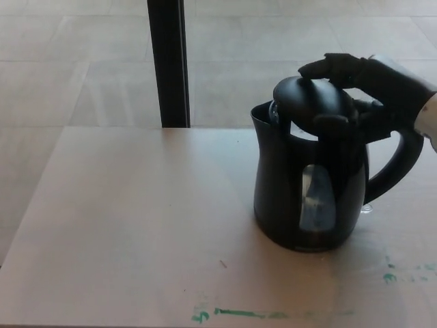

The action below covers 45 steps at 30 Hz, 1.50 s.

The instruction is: The robot uses its right hand to push down on the lid of a kettle kept in the middle of the desk to close it

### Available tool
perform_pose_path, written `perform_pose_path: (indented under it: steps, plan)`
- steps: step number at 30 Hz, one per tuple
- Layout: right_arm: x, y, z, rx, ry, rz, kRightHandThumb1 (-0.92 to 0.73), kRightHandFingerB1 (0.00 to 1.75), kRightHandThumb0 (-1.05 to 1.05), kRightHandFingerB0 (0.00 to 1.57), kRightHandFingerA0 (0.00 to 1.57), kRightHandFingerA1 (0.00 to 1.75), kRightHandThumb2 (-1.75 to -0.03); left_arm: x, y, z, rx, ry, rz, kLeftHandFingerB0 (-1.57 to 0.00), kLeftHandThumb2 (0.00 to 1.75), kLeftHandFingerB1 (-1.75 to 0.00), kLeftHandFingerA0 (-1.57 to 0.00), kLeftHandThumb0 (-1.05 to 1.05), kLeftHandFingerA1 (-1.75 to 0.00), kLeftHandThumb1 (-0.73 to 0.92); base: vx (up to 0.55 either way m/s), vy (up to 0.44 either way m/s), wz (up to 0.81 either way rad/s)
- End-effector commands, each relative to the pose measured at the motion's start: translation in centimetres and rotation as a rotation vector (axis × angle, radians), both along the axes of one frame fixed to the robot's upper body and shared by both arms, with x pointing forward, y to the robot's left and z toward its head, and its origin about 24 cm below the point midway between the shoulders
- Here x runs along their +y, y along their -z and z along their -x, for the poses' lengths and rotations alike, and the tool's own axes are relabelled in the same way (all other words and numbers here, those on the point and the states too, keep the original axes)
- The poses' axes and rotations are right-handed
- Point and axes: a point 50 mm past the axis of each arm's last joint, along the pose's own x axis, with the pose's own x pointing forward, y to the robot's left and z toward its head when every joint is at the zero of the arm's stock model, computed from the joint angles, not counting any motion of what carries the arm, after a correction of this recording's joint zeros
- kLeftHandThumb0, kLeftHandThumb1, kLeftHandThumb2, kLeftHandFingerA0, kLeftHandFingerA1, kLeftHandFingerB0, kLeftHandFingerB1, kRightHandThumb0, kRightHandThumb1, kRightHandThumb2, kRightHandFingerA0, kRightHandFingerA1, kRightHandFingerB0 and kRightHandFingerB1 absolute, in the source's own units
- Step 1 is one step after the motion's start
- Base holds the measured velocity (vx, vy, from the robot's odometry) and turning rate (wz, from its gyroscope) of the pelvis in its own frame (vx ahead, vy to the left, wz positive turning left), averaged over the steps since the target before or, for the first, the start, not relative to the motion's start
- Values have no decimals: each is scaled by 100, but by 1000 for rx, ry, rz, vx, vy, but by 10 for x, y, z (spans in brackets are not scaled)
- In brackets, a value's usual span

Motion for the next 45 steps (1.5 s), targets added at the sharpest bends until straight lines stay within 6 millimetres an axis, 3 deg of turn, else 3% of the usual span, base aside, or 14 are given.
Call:
perform_pose_path:
  steps: [1,5,6,9,12,14,16,20,22,25,30,34,35,45]
  plan:
    - [18,29,3,55,-89,282,-77,31,-83,21,25,47,-64,7,-7,1,9,19,-23,-35,90,-49,-57,-71,-65,55,0,0,0]
    - [29,38,4,74,-135,408,-75,30,-81,21,26,46,-63,9,-8,-1,-3,-10,-29,-35,88,-49,-60,-71,-64,53,0,0,0]
    - [35,46,6,82,-155,473,-62,42,-86,16,28,53,-97,9,-8,-2,-3,-2,-33,-35,88,-49,-61,-70,-65,53,0,0,0]
    - [47,65,13,104,-212,603,-74,28,-79,23,36,45,-63,9,-8,-5,-12,-6,-22,-35,88,-49,-58,-70,-64,53,0,0,0]
    - [54,83,18,119,-251,693,-61,42,-84,18,29,53,-96,9,-9,-7,-19,3,-24,-31,87,-48,-55,-70,-62,52,0,0,0]
    - [59,99,23,116,-281,772,-73,31,-80,24,31,48,-63,9,-8,-10,-24,-23,-29,-40,58,-37,-67,-64,-57,61,0,0,0]
    - [57,122,29,149,-300,838,-56,45,-81,17,25,58,-96,9,-10,-12,-25,3,-36,-34,87,-49,-59,-69,-63,52,0,0,0]
    - [50,133,33,186,-298,846,-71,42,-80,22,26,63,-62,10,-11,-15,-34,-2,-29,-31,88,-48,-57,-68,-62,53,0,0,0]
    - [48,129,32,213,-293,831,-55,49,-77,16,24,62,-94,10,-12,-15,-33,24,-37,-29,87,-47,-57,-68,-63,53,0,0,0]
    - [43,115,25,207,-251,795,-72,34,-76,24,28,54,-62,9,-10,-14,-35,-4,-29,-38,59,-35,-68,-64,-57,61,0,0,0]
    - [35,71,7,165,-154,605,-61,45,-84,12,29,63,-100,8,-8,-10,-24,-3,-31,-33,87,-49,-59,-67,-63,53,0,0,0]
    - [29,46,0,199,-99,429,-60,44,-84,18,30,59,-96,8,-8,-7,-14,12,-32,-31,88,-48,-58,-72,-62,54,0,0,0]
    - [28,33,-3,201,-85,380,-73,31,-79,23,31,50,-63,8,-8,-7,-14,-6,-29,-32,87,-48,-61,-71,-64,52,0,0,0]
    - [8,-27,-9,259,-48,3,-70,32,-83,26,39,48,-62,8,-8,-2,-10,3,-26,-32,88,-48,-57,-68,-63,54,0,0,0]
